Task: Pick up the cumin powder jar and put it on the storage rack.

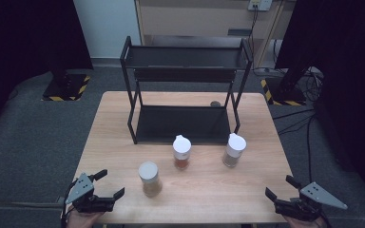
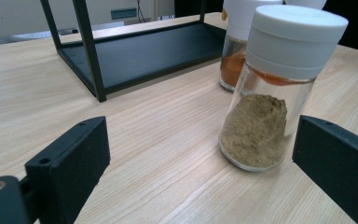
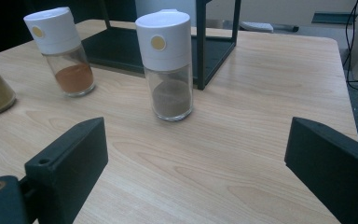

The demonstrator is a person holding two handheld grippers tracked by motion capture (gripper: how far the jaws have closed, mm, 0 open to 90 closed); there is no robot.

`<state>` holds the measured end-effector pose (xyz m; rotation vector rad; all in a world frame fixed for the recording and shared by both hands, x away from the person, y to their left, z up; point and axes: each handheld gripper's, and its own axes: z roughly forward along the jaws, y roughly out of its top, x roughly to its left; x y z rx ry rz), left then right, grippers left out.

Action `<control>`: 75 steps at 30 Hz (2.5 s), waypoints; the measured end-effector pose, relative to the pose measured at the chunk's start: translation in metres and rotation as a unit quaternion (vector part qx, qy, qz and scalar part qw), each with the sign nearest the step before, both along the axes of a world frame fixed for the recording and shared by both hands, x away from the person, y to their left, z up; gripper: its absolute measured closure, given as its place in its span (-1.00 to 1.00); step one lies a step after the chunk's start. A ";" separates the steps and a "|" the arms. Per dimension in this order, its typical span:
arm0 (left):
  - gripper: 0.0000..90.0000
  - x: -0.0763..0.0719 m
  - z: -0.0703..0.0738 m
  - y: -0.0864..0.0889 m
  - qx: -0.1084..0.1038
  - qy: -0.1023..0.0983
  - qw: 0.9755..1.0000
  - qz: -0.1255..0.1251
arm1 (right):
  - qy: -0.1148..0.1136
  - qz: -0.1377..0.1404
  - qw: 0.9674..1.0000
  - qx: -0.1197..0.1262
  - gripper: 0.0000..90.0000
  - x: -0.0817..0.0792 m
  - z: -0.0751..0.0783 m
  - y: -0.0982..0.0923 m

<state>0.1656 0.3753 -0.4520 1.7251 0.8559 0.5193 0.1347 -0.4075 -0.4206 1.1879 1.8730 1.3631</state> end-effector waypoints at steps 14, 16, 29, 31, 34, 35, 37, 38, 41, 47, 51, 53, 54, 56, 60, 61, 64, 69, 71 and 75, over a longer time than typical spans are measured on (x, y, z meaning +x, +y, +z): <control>-0.95 -0.001 0.000 0.000 -0.004 0.002 1.000 -0.002 | -0.002 -0.002 1.000 0.006 -0.88 -0.002 0.000 -0.001; -0.95 -0.003 0.001 0.000 -0.001 0.002 1.000 0.001 | -0.003 -0.003 1.000 0.006 -0.88 -0.002 0.000 -0.001; -0.95 -0.002 0.003 -0.002 -0.018 0.015 1.000 0.005 | 0.000 -0.001 1.000 0.010 -0.88 -0.001 0.000 -0.002; -0.95 -0.002 0.004 -0.002 -0.019 0.015 1.000 0.005 | 0.000 -0.001 1.000 0.010 -0.88 -0.001 0.000 -0.002; -0.95 -0.004 0.008 -0.002 -0.023 0.011 1.000 0.005 | 0.001 0.000 1.000 0.008 -0.88 -0.001 0.000 -0.001; -0.95 -0.005 0.009 -0.002 -0.022 0.011 1.000 0.006 | 0.000 0.000 1.000 0.008 -0.88 -0.001 0.000 -0.001; -0.95 -0.007 0.011 -0.002 -0.022 0.012 1.000 0.007 | 0.000 -0.001 1.000 0.008 -0.88 -0.001 0.000 -0.001; -0.96 -0.010 0.016 -0.002 -0.018 0.015 1.000 0.008 | 0.000 -0.001 1.000 0.009 -0.88 -0.001 0.000 -0.001; -0.95 -0.013 0.023 -0.001 -0.016 0.009 1.000 0.005 | 0.001 0.000 1.000 0.009 -0.88 -0.001 0.000 -0.001; -0.96 -0.014 0.037 -0.001 -0.017 0.011 1.000 -0.003 | 0.002 0.000 1.000 0.007 -0.87 0.000 0.000 -0.001; -0.96 -0.013 0.043 -0.004 -0.015 0.006 1.000 -0.008 | 0.001 0.000 1.000 0.009 -0.88 -0.001 0.000 -0.002; -0.96 -0.012 0.045 -0.005 -0.017 0.004 1.000 -0.011 | 0.002 -0.001 1.000 0.009 -0.88 0.000 0.000 -0.002; -0.96 -0.012 0.045 -0.005 -0.017 0.004 1.000 -0.011 | 0.002 -0.001 1.000 0.009 -0.88 0.000 0.000 -0.002; -0.96 -0.009 0.048 -0.007 -0.019 0.003 1.000 -0.019 | 0.002 -0.001 1.000 0.009 -0.88 -0.001 0.000 -0.001; -0.96 -0.005 0.052 -0.011 -0.013 0.001 1.000 -0.028 | 0.002 -0.001 1.000 0.009 -0.88 -0.001 0.000 -0.001; -0.96 -0.003 0.052 -0.012 -0.011 0.002 0.999 -0.031 | 0.002 -0.001 1.000 0.009 -0.88 -0.001 0.000 -0.001; -0.97 0.001 0.053 -0.015 -0.010 0.006 0.999 -0.038 | 0.001 -0.001 1.000 0.009 -0.88 -0.001 0.000 -0.002; -0.96 0.006 0.054 -0.018 -0.006 0.011 0.999 -0.046 | 0.002 0.000 1.000 0.007 -0.88 0.000 0.000 -0.001; -0.96 0.008 0.055 -0.019 -0.007 0.013 0.999 -0.050 | 0.002 -0.001 1.000 0.007 -0.88 0.000 0.000 -0.001; -0.96 0.012 0.057 -0.022 0.001 0.015 0.998 -0.056 | 0.001 -0.001 1.000 0.007 -0.88 -0.001 0.000 -0.001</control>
